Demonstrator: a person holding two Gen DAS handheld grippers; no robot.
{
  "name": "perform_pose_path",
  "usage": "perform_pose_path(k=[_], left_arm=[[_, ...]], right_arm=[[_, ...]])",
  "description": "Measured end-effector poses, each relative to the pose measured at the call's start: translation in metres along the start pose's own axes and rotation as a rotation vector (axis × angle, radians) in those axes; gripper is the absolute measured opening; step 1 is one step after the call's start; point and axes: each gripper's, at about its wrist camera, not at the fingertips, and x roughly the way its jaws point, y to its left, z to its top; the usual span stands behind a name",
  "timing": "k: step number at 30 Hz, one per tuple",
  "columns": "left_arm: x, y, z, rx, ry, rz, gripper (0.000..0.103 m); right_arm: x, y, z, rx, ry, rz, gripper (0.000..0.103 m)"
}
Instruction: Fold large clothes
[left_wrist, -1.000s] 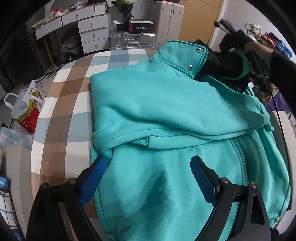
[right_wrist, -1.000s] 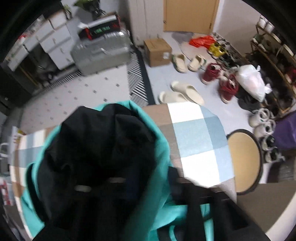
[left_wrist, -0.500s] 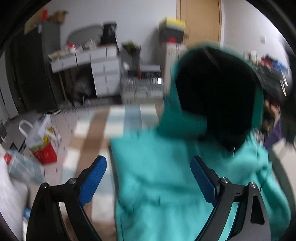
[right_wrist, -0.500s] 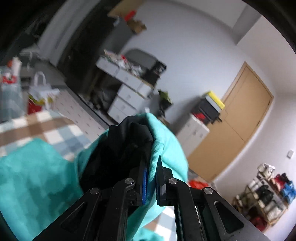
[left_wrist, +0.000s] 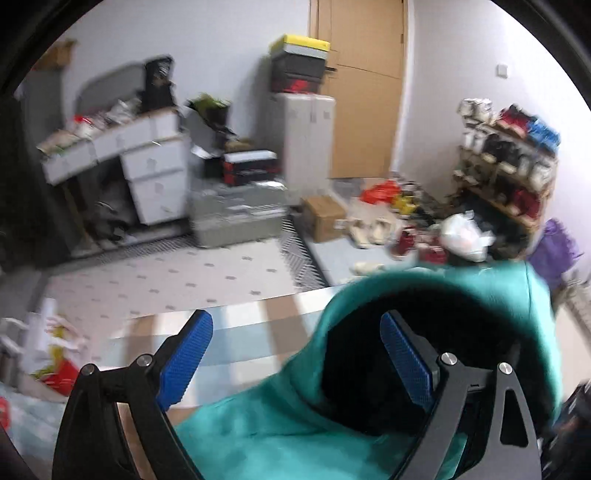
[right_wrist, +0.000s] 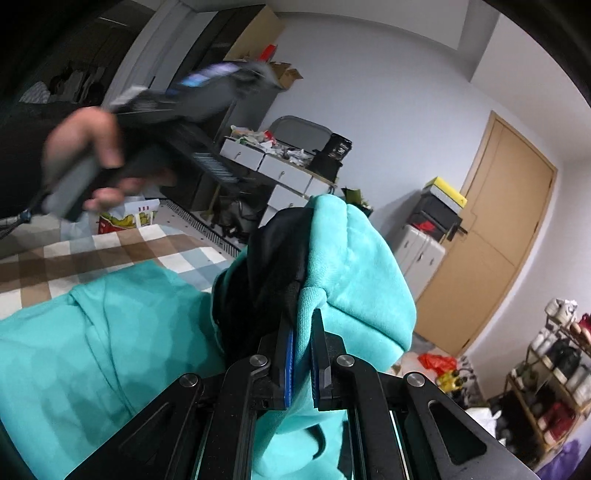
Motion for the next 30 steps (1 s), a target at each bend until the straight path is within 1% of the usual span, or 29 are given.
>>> perform_pose_path(k=[2,3,4,6,7,9,10,11,12,13,14,15,17,18,19,20,21,22,23,24,25,26,27,28,29,30], left_arm=[[0.01,-0.001,0.001,0.006,0.025,-0.077,0.09],[0.018,-0.008,-0.002,0.039,0.066,-0.13,0.09],[0.023,-0.012,-0.005,0.072,0.092,-0.14,0.09],[0.036,-0.024,-0.013,0.178,0.134,-0.115,0.09],[0.038,-0.028,-0.017,0.206,0.142,-0.111,0.09],[0.039,-0.031,-0.021,0.219,0.16,-0.151,0.088],[0.037,-0.031,-0.021,0.209,0.157,-0.178,0.083],[0.036,-0.03,-0.021,0.195,0.152,-0.204,0.051],[0.034,-0.03,-0.022,0.187,0.159,-0.206,0.012],[0.035,-0.029,-0.018,0.181,0.166,-0.175,0.003],[0.036,-0.028,-0.015,0.18,0.168,-0.152,0.003],[0.031,-0.031,-0.014,0.201,0.154,-0.103,0.003],[0.016,-0.034,-0.011,0.217,0.098,-0.004,0.003],[0.006,-0.032,-0.009,0.202,0.068,0.02,0.002],[-0.008,-0.03,-0.005,0.177,0.018,0.06,0.002],[-0.022,-0.026,-0.004,0.144,-0.018,0.084,0.002],[-0.041,-0.019,-0.001,0.078,-0.067,0.094,0.002],[-0.058,-0.014,-0.001,0.046,-0.105,0.098,0.002],[-0.079,-0.007,-0.004,0.001,-0.165,0.08,0.002],[-0.101,0.004,-0.013,-0.07,-0.228,0.026,0.002],[-0.118,0.011,-0.029,-0.126,-0.266,-0.006,0.002],[-0.127,0.014,-0.043,-0.153,-0.287,-0.007,0.002],[-0.132,0.012,-0.063,-0.156,-0.292,-0.031,0.002],[-0.131,0.008,-0.075,-0.139,-0.272,-0.042,0.002],[-0.129,0.006,-0.087,-0.128,-0.25,-0.04,0.002],[-0.126,0.004,-0.101,-0.126,-0.222,-0.064,0.002]], right_arm=[[-0.002,-0.004,-0.005,0.005,0.0,0.025,0.006],[-0.003,-0.005,-0.007,0.005,0.003,0.035,0.006],[-0.005,-0.006,-0.009,-0.002,0.005,0.049,0.006],[-0.007,-0.007,-0.012,-0.02,0.009,0.062,0.006],[-0.007,-0.007,-0.014,-0.026,0.013,0.07,0.006],[-0.009,-0.009,-0.017,-0.03,0.014,0.09,0.006],[-0.01,-0.011,-0.018,-0.034,0.016,0.097,0.006],[-0.011,-0.014,-0.019,-0.036,0.018,0.101,0.006],[-0.01,-0.015,-0.02,-0.034,0.021,0.093,0.006],[-0.009,-0.017,-0.021,-0.026,0.027,0.091,0.006],[-0.006,-0.02,-0.02,-0.017,0.04,0.089,0.006],[-0.004,-0.02,-0.02,-0.017,0.047,0.075,0.006],[0.002,-0.023,-0.017,-0.017,0.068,0.037,0.006],[0.006,-0.025,-0.014,-0.015,0.08,0.012,0.006],[0.011,-0.028,-0.009,-0.011,0.092,-0.019,0.006],[0.015,-0.03,-0.005,-0.008,0.102,-0.04,0.006],[0.021,-0.035,0.003,-0.002,0.115,-0.085,0.006],[0.025,-0.04,0.008,0.01,0.118,-0.117,0.006],[0.029,-0.05,0.017,0.047,0.123,-0.15,0.006],[0.032,-0.058,0.022,0.084,0.126,-0.167,0.006],[0.035,-0.076,0.031,0.175,0.122,-0.197,0.006],[0.035,-0.085,0.035,0.236,0.111,-0.215,0.006],[0.033,-0.098,0.038,0.329,0.093,-0.224,0.007],[0.03,-0.111,0.04,0.432,0.067,-0.192,0.007],[0.028,-0.116,0.04,0.491,0.054,-0.166,0.006],[0.026,-0.116,0.04,0.514,0.045,-0.151,0.006]])
